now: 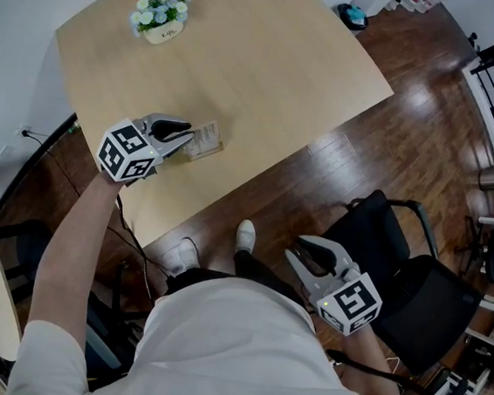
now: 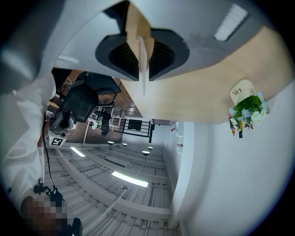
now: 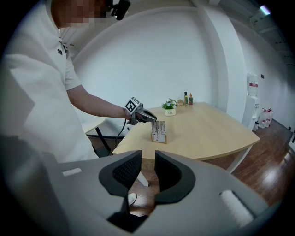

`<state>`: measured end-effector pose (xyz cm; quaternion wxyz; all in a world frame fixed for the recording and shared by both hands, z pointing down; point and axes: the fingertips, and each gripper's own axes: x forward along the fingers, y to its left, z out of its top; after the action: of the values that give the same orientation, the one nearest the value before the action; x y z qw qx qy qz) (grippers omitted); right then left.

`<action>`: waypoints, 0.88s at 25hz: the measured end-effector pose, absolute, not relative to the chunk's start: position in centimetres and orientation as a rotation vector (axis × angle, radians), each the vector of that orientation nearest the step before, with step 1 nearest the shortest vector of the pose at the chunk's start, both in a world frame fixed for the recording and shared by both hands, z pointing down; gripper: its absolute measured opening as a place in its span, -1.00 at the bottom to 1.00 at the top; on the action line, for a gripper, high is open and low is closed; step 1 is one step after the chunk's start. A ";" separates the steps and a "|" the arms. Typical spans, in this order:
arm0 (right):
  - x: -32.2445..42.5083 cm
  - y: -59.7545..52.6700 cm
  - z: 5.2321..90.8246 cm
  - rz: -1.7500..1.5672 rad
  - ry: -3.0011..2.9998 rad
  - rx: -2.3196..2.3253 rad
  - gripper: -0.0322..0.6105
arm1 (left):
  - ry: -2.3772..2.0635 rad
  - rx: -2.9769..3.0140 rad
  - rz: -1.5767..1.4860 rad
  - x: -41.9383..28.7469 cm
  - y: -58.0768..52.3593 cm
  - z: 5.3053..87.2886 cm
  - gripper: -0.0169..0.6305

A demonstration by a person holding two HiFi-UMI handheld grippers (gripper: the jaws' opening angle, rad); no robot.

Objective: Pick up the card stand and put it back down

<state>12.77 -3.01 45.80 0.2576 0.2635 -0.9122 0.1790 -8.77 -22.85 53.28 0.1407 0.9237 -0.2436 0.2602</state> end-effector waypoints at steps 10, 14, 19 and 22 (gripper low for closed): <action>8.9 -2.8 44.3 0.395 -2.508 0.682 -0.60 | -1.042 2.777 0.547 -13.7 -18.3 43.0 -0.84; 6.6 -1.3 43.3 0.356 -2.509 0.688 -0.60 | -1.101 2.780 0.480 -16.3 -12.2 40.3 -0.84; 5.3 1.1 42.0 0.322 -2.485 0.760 -0.60 | -1.065 2.731 0.300 -17.6 -3.3 38.6 -0.86; 4.6 3.0 42.0 0.318 -2.478 0.772 -0.60 | -1.027 2.713 0.241 -17.1 1.1 38.9 -0.90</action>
<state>4.61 2.97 42.00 0.2606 0.2851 -0.9149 0.1173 -17.08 1.05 38.87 0.1153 0.9259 -0.3504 0.0822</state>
